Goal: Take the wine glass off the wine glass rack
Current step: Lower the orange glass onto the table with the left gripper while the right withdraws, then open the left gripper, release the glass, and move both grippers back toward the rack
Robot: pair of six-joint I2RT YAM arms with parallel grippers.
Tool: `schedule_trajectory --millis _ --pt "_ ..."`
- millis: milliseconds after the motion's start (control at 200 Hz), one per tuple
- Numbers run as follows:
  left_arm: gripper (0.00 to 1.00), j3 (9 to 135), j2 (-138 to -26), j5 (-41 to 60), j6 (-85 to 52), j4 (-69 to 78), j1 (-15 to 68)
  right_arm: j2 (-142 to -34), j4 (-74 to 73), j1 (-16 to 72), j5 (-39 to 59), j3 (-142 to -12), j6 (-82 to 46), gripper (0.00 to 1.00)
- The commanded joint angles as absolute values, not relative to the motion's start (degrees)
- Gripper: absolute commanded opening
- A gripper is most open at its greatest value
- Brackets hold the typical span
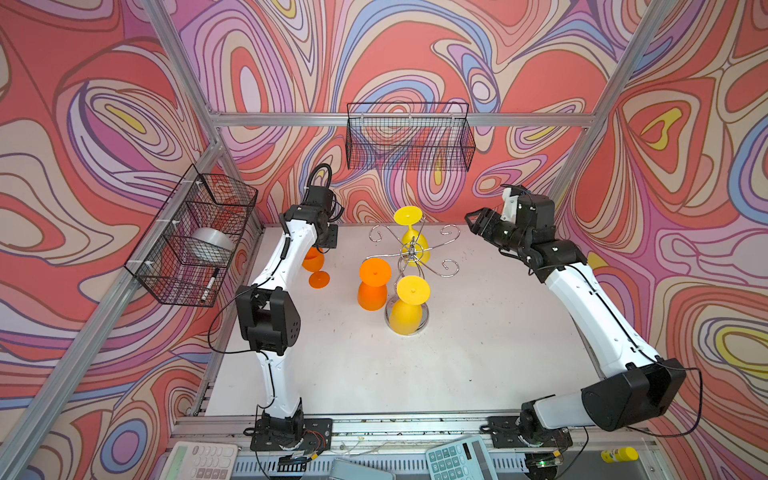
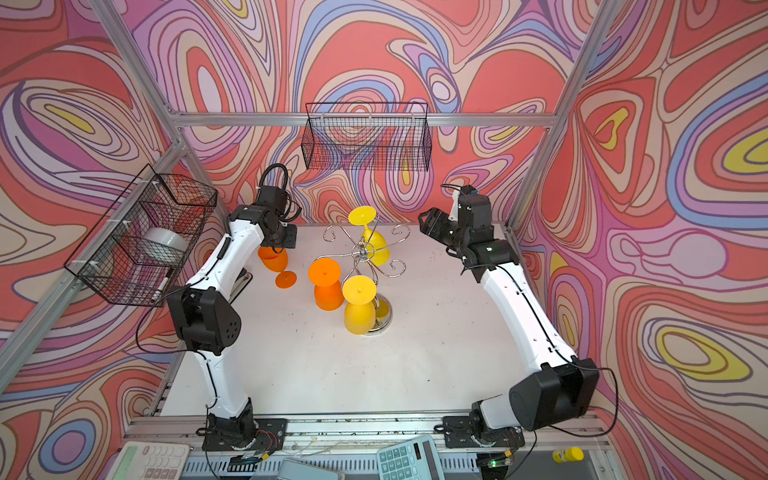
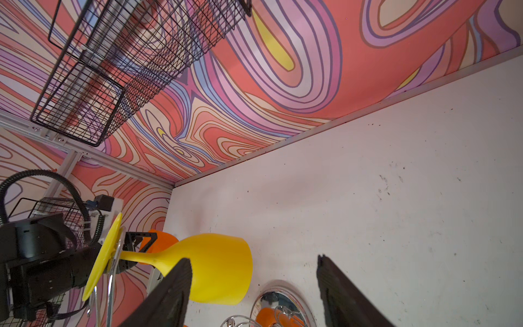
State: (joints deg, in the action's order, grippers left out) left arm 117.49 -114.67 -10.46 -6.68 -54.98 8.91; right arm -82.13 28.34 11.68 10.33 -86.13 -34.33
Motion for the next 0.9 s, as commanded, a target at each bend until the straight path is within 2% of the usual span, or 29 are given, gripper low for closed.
schedule_trajectory --millis 0,265,451,621,781,896 --pt "0.69 122.74 -115.93 -12.45 -6.41 -58.58 8.61 -80.77 28.67 11.59 10.04 -85.87 -33.24 0.75" --pt "0.81 126.66 -111.97 -10.82 -8.41 -57.78 8.57 -82.35 28.26 11.38 9.77 -87.39 -35.22 0.79" --pt "0.92 127.25 -104.54 -6.71 -10.61 -55.79 8.7 -83.9 22.03 7.47 16.47 -84.46 -42.28 0.81" --pt "0.93 127.0 -100.22 -2.63 -11.92 -57.7 8.79 -84.55 12.57 3.51 24.78 -77.81 -50.34 0.81" --pt "0.94 116.04 -91.5 4.71 -14.33 -52.59 8.7 -85.23 3.03 1.12 32.04 -69.88 -57.29 0.8" --pt "0.93 109.13 -85.18 13.59 -17.06 -47.99 8.53 -86.37 -6.51 0.53 37.12 -63.32 -64.16 0.79"
